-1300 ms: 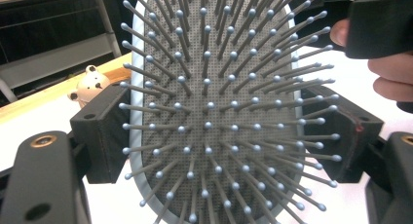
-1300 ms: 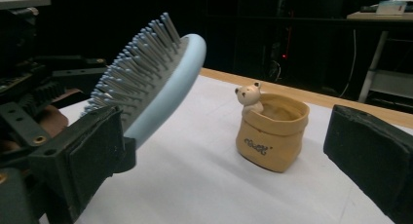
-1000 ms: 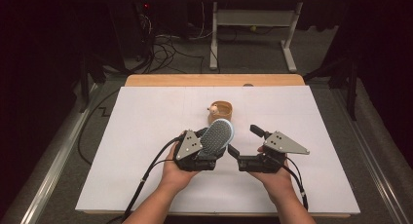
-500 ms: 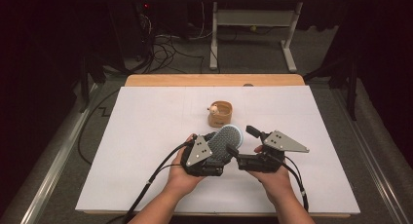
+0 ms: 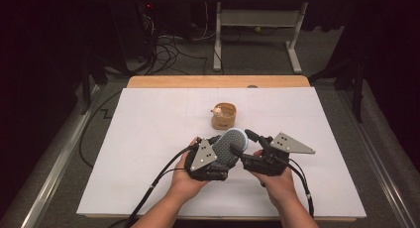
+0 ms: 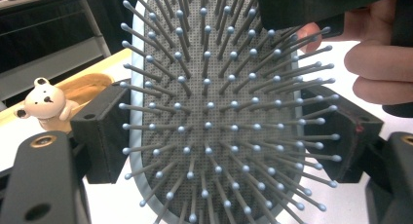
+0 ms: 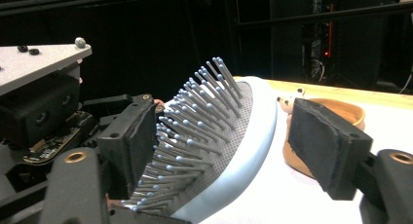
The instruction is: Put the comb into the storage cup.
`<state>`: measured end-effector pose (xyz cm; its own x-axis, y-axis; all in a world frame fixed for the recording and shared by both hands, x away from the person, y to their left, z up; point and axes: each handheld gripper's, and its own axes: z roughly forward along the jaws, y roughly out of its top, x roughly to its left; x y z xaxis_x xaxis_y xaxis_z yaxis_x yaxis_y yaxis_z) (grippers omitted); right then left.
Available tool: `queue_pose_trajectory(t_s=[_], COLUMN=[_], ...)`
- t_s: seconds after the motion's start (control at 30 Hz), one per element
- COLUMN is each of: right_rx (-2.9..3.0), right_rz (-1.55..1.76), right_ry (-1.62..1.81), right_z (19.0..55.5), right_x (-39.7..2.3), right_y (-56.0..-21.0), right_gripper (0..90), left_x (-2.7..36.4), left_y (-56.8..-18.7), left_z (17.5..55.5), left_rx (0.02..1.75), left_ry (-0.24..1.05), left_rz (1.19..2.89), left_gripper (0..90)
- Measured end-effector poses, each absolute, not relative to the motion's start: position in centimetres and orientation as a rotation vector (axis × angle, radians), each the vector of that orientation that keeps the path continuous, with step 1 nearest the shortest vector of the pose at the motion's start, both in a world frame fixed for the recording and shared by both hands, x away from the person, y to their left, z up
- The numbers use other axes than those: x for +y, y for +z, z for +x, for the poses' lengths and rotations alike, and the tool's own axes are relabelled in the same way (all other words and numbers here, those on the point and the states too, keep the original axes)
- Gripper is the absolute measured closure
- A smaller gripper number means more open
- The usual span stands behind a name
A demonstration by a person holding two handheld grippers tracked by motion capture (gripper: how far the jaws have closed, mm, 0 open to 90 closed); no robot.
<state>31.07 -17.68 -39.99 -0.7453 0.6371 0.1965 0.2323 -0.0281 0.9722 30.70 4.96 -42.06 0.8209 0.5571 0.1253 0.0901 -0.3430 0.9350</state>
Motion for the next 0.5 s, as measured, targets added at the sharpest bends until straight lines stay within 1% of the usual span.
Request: queue_pose_trajectory(t_s=[0.27, 0.5], right_rx=[1.961, 1.986], right_rz=[0.945, 0.942], right_ry=[1.87, 1.893], right_z=[31.29, 31.4], right_x=[-17.68, -17.64], right_y=[-40.14, -40.18], right_gripper=[31.9, 37.4], left_x=[4.86, 4.84], left_y=[-42.08, -41.95], left_z=[30.71, 30.69], left_rx=[0.488, 0.485], left_ry=[0.516, 0.521], left_rz=[1.884, 1.888], left_gripper=[20.3, 20.3])
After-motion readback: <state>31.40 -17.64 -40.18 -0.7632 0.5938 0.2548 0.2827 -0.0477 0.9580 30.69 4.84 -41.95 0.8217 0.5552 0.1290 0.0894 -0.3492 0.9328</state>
